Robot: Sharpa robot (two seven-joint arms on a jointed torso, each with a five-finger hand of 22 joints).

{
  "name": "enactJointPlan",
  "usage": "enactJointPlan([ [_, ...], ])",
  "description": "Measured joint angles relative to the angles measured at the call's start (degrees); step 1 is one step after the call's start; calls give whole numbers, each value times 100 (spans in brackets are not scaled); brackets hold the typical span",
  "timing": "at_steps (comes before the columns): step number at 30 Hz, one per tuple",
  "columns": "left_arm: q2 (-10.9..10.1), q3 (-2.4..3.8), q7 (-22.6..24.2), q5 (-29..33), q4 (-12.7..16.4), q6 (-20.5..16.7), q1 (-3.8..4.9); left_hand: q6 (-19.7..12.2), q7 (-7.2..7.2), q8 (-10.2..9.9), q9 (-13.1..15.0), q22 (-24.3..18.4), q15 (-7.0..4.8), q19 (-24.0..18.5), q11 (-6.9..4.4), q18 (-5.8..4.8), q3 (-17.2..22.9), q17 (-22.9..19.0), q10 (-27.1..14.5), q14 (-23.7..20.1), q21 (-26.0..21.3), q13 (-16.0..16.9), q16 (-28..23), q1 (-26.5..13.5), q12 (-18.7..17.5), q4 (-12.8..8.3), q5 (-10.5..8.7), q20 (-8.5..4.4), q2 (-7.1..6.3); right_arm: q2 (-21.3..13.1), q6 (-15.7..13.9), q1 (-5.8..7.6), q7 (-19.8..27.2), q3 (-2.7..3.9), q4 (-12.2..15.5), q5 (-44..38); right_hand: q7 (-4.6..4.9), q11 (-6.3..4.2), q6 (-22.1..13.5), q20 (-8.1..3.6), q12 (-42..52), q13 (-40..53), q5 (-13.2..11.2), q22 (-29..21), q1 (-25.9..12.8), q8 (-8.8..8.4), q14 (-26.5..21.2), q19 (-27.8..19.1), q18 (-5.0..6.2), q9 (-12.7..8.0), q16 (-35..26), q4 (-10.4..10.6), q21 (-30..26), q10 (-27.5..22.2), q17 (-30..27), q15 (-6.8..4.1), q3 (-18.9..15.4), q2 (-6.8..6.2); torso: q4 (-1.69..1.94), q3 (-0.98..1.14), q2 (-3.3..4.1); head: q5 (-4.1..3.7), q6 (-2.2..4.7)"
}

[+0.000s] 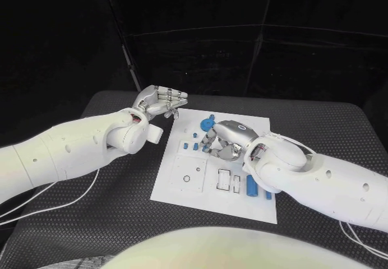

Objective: Assemble the parts on the task board

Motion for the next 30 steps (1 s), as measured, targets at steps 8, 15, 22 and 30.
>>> enactJointPlan([
  [8,54,1,-3,1,4,8,8,0,0,0,0,0,0,0,0,0,0,-8,0,0,0,0,0,19,0,0,0,0,19,169,18,-173,149,-144,-167,-31,-1,0,-1,0,0,-1,0,-7,0,0,0,0,0,-2,0,0,0,0,0,0,0,0,-10,9,-1,219,-41],
  [15,84,2,-5,1,5,15,9,0,0,0,0,1,0,0,0,0,0,-8,0,0,0,0,0,19,0,0,0,0,19,229,52,-243,237,-175,-241,-88,-1,0,-1,0,-1,-4,21,-7,0,-1,0,0,0,-7,21,-21,0,0,0,0,20,0,-14,12,-5,317,-43],
  [22,94,2,-8,1,7,22,11,0,0,0,0,1,0,0,0,0,0,-8,0,0,0,0,0,19,0,0,0,0,19,249,138,-286,282,-183,-282,-154,-1,0,-2,0,-1,-5,21,-6,0,-1,0,0,0,-5,21,-21,0,0,-1,0,20,0,-14,9,-6,362,-43],
  [30,95,2,-11,1,7,26,13,0,0,0,0,1,0,0,0,0,0,-7,0,0,0,0,0,19,0,0,0,0,19,251,254,-298,291,-185,-295,-223,-2,0,-3,0,-1,-7,21,-13,0,-1,0,0,0,-5,21,-34,0,0,-1,0,33,0,-14,8,-9,361,-43],
])
